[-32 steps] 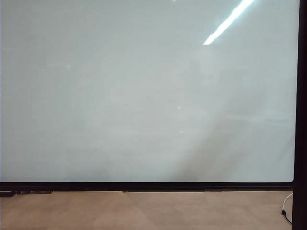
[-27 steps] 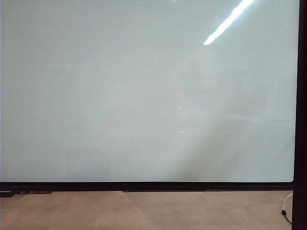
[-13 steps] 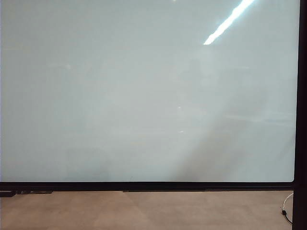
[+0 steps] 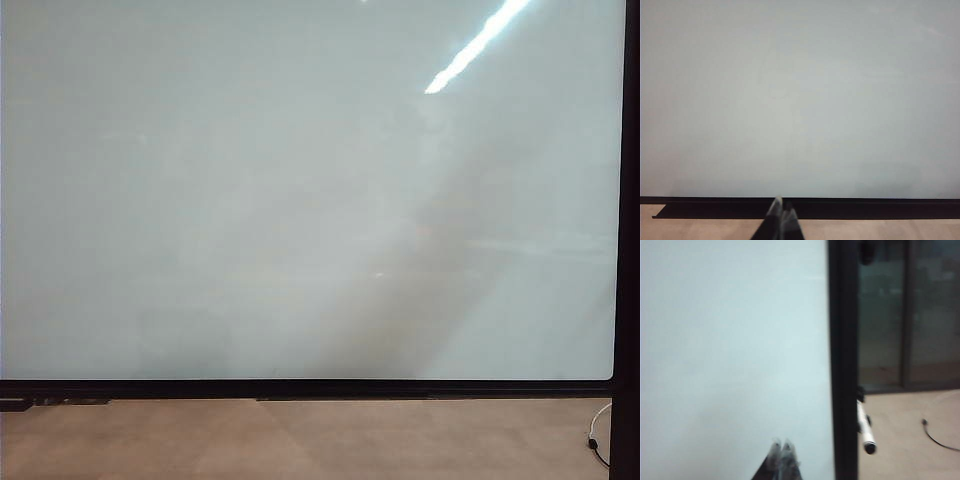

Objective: Pick up the pen on the shelf to the right of the whiteboard and draw a straight line.

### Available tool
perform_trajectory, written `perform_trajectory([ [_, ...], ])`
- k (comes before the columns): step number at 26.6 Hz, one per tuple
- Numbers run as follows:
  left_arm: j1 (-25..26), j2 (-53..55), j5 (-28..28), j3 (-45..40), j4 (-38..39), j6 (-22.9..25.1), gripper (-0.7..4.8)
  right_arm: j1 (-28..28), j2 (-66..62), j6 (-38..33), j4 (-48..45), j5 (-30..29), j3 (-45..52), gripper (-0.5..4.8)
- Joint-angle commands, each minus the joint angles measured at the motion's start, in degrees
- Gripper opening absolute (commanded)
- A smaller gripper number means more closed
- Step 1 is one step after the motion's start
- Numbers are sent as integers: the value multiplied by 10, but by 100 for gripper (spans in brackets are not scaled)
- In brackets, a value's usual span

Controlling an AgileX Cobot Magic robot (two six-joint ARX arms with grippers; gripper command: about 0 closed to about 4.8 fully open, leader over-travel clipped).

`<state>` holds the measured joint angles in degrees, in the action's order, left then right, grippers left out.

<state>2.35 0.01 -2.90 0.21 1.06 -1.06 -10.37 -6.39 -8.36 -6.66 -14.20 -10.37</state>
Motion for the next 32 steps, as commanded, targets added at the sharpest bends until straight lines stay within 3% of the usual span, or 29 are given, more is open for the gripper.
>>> perform_trajectory([
  [1, 0, 0, 1, 2, 0, 0, -5, 0, -41, 11, -54, 5, -29, 47],
  [3, 0, 0, 1, 2, 6, 0, -5, -3, -72, 13, -86, 5, -40, 95],
  [8, 0, 0, 1, 2, 14, 0, -5, -35, -149, 12, -146, -36, -48, 99],
  [10, 0, 0, 1, 2, 15, 0, -5, -74, -202, 9, -168, -89, -48, 99],
  [15, 0, 0, 1, 2, 14, 0, -5, -140, -277, 8, -200, -137, -48, 125],
  [20, 0, 0, 1, 2, 15, 0, -5, -207, -346, -50, -309, -174, -48, 131],
  [32, 0, 0, -2, 2, 24, 0, -5, -216, -530, -46, -488, -166, -49, 132],
])
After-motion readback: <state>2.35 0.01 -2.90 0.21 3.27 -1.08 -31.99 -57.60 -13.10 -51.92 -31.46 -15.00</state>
